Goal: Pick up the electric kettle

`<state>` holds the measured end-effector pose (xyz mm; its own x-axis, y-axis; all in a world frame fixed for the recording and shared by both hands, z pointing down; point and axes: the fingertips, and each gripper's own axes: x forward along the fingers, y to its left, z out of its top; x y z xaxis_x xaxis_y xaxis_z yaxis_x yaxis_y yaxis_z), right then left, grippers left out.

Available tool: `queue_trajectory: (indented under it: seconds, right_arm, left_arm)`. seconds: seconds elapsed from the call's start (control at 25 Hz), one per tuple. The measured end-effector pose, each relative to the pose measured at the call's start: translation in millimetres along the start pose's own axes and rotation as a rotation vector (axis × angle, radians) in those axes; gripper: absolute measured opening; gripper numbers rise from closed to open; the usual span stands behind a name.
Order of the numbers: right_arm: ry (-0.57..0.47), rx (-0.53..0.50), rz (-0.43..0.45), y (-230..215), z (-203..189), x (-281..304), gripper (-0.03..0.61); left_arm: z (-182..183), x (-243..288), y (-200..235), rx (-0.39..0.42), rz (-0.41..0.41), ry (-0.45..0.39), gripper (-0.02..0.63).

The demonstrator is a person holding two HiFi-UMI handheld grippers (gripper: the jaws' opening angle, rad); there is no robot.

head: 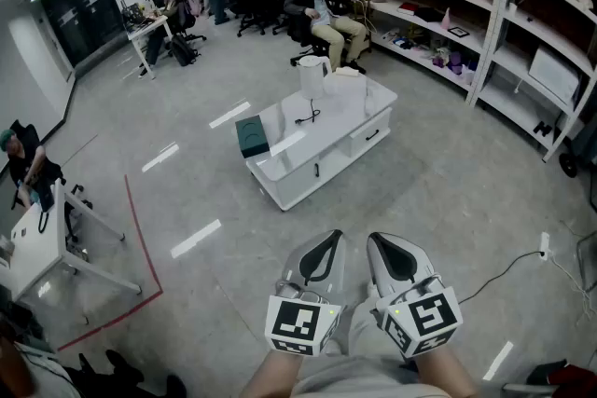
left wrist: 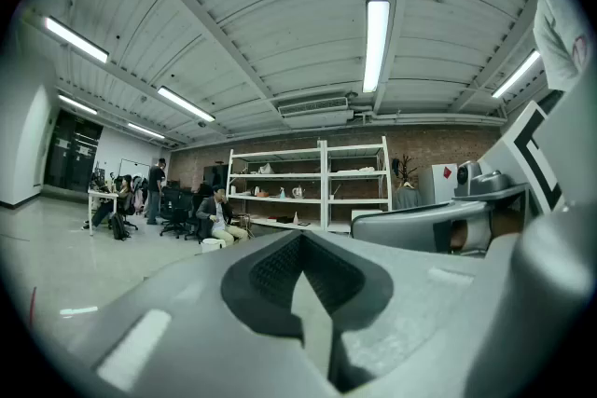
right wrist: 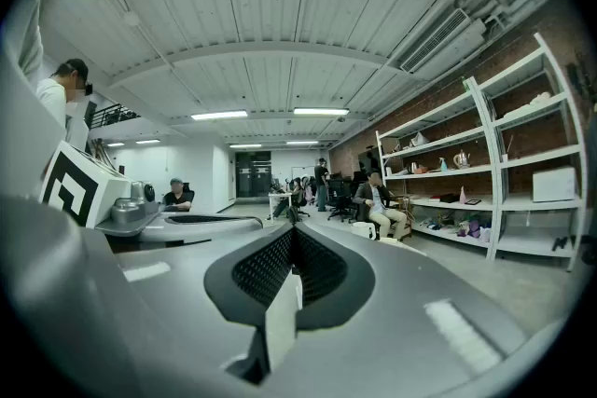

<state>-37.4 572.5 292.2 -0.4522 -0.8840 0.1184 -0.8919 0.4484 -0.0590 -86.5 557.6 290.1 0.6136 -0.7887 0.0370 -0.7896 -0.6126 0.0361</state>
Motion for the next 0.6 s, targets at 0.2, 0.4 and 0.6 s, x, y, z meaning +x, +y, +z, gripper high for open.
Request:
queue_trajectory:
  seconds: [0.2,0.4,0.6]
  right_arm:
    - [-0.005,0.014,0.006,12,1,-13,0.018]
    - [-0.024,0.031,0.015,7,5,-13,0.018]
    - [-0.076,-0.002,-0.011,-5,14,-9,0.020]
  left_arm:
    - [3,-15,-10,0.023,-0.009,0.006,0.000]
    - [6,-14,-10,0.042,0.013,-0.003,0.000]
    - [5,-2,-7,0.040,0.013,0.004,0.000]
